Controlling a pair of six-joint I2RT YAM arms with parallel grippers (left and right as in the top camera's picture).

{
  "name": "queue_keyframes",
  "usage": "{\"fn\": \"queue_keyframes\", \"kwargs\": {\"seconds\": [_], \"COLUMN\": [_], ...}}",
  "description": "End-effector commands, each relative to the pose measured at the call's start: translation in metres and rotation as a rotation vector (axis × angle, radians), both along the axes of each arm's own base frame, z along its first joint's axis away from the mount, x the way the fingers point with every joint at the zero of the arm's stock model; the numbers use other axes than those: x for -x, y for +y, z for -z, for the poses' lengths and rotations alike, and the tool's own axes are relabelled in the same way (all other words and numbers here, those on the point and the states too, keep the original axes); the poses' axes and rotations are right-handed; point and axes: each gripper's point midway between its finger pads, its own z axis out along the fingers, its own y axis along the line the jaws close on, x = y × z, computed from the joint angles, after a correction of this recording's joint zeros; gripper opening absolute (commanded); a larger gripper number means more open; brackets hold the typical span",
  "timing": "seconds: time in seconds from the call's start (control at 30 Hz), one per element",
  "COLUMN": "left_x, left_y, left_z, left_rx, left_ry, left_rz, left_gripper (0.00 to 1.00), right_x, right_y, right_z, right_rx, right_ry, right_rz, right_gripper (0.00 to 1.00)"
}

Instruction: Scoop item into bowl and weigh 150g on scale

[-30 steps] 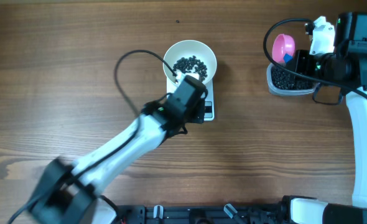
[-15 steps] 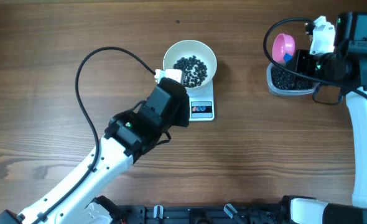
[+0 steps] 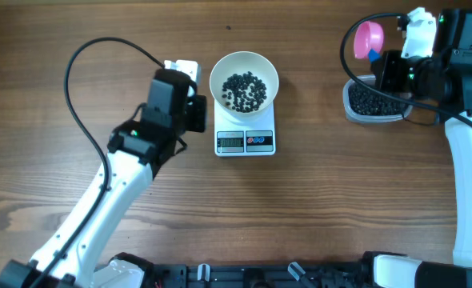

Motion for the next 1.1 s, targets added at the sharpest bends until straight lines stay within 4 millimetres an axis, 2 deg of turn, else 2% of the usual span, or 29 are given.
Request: {"fn": "queue_keyframes", "kwargs": {"seconds": [0.0,0.03,0.13,0.23,0.4,0.47,0.57,0.9,0.97,1.07], "left_x": [-0.013,-0.017,-0.02,-0.021,-0.019,-0.012,-0.008,-0.004,0.001,0.023], "left_y": [0.021,0.029,0.038,0.039,0.027,0.008,-0.005,-0.014,-0.023,-0.03], "left_z": [0.022,0.029,0.038,0.038,0.038,0.037,0.036,0.036,0.035,0.044], "left_rx": [-0.065,-0.068,-0.073,-0.072,-0.028,-0.006,-0.024,-0.016,0.023,0.021], "left_ry": [0.044,0.061,0.084,0.082,0.088,0.087,0.074,0.073,0.084,0.145], "left_rz": [0.038,0.016,-0.007,-0.009,0.043,0.192,0.273,0.321,0.362,0.482], "left_gripper": [0.04,0.04,0.04,0.04,0.04,0.04,0.04,0.04,0.04,0.04], "right_x": [-0.003,-0.004,-0.004,-0.003,-0.008,-0.011,-0.012,-0.012,-0.012,-0.012], "right_y": [-0.003,-0.004,-0.005,-0.005,-0.018,-0.02,-0.021,-0.021,-0.021,-0.021], "right_z": [0.005,0.005,0.006,0.006,0.005,0.005,0.009,0.013,0.013,0.013], "right_rx": [0.011,0.001,-0.04,-0.09,-0.06,-0.055,-0.047,-0.043,-0.042,-0.04], "right_ry": [0.005,0.009,0.025,0.042,0.027,0.019,0.028,0.041,0.041,0.04], "right_rz": [0.009,0.026,0.086,0.144,0.227,0.231,0.234,0.229,0.229,0.227], "right_gripper": [0.04,0.04,0.04,0.04,0.04,0.04,0.04,0.04,0.04,0.04]}}
